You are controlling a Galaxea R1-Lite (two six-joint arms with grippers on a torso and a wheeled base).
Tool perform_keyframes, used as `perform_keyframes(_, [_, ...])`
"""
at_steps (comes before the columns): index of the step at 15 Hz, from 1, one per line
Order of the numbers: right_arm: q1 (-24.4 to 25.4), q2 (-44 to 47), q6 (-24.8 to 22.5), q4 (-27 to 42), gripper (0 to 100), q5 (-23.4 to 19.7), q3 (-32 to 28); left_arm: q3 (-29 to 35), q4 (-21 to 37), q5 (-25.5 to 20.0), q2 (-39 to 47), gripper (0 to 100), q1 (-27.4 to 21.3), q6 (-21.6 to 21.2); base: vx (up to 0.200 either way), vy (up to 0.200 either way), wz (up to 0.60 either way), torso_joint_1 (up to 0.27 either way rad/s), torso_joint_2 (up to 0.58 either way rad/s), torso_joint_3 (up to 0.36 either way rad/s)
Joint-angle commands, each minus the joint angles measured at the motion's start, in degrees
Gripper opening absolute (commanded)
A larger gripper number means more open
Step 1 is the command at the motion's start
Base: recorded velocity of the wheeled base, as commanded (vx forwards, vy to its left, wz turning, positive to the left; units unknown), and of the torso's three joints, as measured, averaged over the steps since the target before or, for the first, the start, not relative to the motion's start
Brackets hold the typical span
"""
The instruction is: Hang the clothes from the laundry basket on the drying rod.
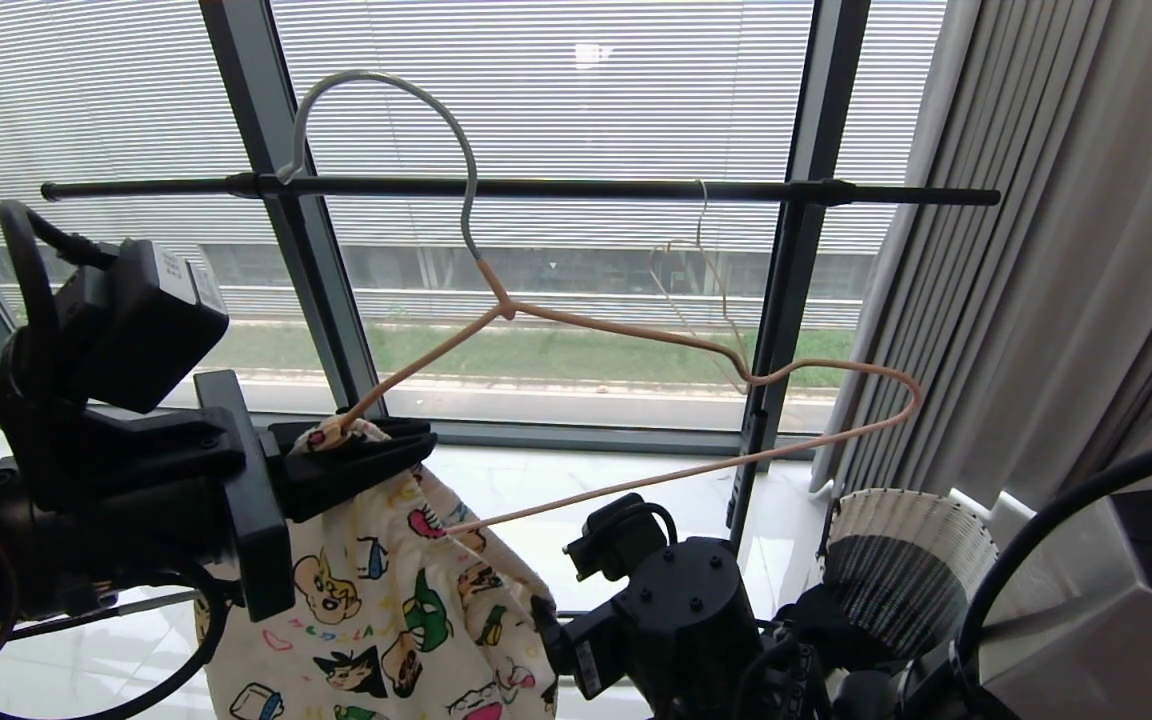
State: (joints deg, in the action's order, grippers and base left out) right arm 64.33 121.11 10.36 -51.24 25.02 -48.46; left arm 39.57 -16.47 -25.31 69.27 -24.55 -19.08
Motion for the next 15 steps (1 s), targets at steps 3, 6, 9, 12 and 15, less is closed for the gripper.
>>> perform_keyframes(3, [-0.17, 0.00, -0.34, -0.09, 0, 0.56, 0.21, -0.81, -0.05, 0.35, -0.10, 0, 0.03, -0.17, 0.000, 0.000, 0.00, 0.000, 0.00, 0.000])
perform_keyframes(6, [-0.26, 0.00, -1.31, -0.09, 0, 1.88, 0.21, -1.07, 0.03, 1.23, 0.52, 0, 0.12, -2.10, 0.000, 0.000, 0.00, 0.000, 0.00, 0.000])
perform_keyframes(9, [-1.66, -0.18, -2.10, -0.09, 0, 1.97, 0.29, -2.48, -0.05, 7.55, 1.84, 0, 0.29, -5.18, 0.000, 0.000, 0.00, 0.000, 0.00, 0.000])
perform_keyframes(12, [-3.60, -0.70, -4.47, -0.09, 0, 1.97, 1.52, -2.74, -0.05, 10.10, 2.54, 0, 0.38, -5.18, 0.000, 0.000, 0.00, 0.000, 0.00, 0.000])
perform_keyframes(15, [-5.27, -1.23, -5.00, -0.09, 0, 1.97, 1.52, -2.83, 0.03, 12.56, 2.98, 0, 0.73, -5.18, 0.000, 0.000, 0.00, 0.000, 0.00, 0.000])
